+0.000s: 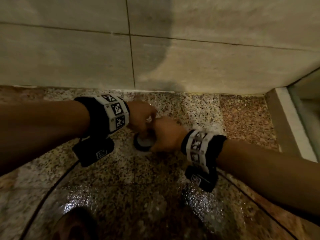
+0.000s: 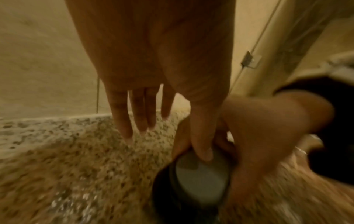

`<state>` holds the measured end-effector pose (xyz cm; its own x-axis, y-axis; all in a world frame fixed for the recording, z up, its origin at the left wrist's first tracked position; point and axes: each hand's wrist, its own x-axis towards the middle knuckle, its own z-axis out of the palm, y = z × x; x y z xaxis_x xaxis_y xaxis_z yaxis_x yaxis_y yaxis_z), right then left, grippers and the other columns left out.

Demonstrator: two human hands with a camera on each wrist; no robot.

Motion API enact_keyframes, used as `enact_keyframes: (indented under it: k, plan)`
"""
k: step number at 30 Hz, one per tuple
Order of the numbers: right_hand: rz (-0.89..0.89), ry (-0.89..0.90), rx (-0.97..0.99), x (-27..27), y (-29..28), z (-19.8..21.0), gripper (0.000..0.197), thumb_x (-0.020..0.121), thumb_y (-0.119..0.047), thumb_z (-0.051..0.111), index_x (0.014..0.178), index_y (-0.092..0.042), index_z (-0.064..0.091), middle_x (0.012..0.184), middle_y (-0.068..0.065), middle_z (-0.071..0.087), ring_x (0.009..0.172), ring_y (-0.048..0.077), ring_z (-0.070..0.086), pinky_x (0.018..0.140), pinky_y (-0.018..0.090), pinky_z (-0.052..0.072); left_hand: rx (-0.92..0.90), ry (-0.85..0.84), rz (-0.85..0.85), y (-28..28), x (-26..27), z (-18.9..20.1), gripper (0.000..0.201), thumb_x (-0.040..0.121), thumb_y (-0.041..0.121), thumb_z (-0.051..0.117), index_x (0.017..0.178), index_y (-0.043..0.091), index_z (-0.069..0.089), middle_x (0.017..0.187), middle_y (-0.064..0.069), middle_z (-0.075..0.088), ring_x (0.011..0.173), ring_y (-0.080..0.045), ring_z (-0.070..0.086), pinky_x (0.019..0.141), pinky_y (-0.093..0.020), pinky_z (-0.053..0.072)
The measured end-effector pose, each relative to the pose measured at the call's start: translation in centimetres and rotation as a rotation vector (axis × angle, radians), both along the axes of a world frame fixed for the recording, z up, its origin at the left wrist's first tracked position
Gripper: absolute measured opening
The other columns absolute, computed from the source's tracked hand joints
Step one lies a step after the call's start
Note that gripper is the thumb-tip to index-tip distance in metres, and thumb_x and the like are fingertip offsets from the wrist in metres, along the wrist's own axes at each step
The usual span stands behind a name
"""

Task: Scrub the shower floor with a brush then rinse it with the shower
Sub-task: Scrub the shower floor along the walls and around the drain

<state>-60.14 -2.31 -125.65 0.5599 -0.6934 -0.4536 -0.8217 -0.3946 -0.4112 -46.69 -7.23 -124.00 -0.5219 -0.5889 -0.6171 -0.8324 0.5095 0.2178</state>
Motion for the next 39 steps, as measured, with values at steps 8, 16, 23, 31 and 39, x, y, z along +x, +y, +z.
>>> enact_keyframes:
  k: [8,16,23,31,39]
  plan:
    - [-0.353,0.027,-0.268,-1.3,-8.5,-2.0,0.034,0.074,-0.032,0.074,0.102,-0.013,0.071,0.101,0.009,0.068,0.09,0.028,0.066,0.077,0.034,0.054,-0.345,0.175,0.077,-4.5,-1.4,1.6,0.041,0.079,0.042,0.063,0.091,0.003,0.068,0.089,-0.019,0.066,0.082,-0.035,0.062,0.072,-0.037,0.048]
    - [-0.071,0.035,-0.056,-1.9,-2.1,-0.6,0.037,0.069,-0.034,0.082,0.096,-0.012,0.07,0.084,0.001,0.063,0.075,0.016,0.06,0.063,0.024,0.039,0.033,0.055,0.061,-1.2,-2.0,-0.3,0.036,0.076,0.037,0.076,0.1,0.014,0.061,0.093,0.0,0.061,0.084,-0.02,0.057,0.07,-0.031,0.042]
    - [-0.559,0.031,-0.33,-7.4,-6.2,-0.6,0.054,0.078,-0.028,0.074,0.127,-0.013,0.058,0.119,0.015,0.063,0.108,0.034,0.059,0.087,0.035,0.047,-0.34,0.296,0.196,-3.8,-3.7,0.4,0.056,0.082,0.031,0.068,0.127,0.003,0.048,0.124,-0.022,0.05,0.113,-0.036,0.048,0.093,-0.04,0.042]
    - [-0.329,0.053,-0.076,-6.2,-3.1,-0.6,0.06,0.074,-0.042,0.078,0.124,-0.016,0.056,0.107,0.008,0.066,0.097,0.028,0.063,0.073,0.034,0.048,-0.065,0.292,0.101,-1.8,-4.1,-0.2,0.044,0.08,0.027,0.071,0.118,0.013,0.055,0.11,-0.005,0.061,0.095,-0.021,0.056,0.078,-0.031,0.046]
    - [-0.424,0.275,-0.09,-6.3,-3.0,-0.5,0.069,0.084,-0.039,0.066,0.14,-0.014,0.034,0.118,0.013,0.061,0.106,0.035,0.06,0.073,0.034,0.047,-0.301,0.366,0.288,-4.2,-3.0,0.5,0.042,0.081,0.018,0.066,0.118,0.005,0.053,0.114,-0.02,0.055,0.1,-0.034,0.054,0.085,-0.037,0.045]
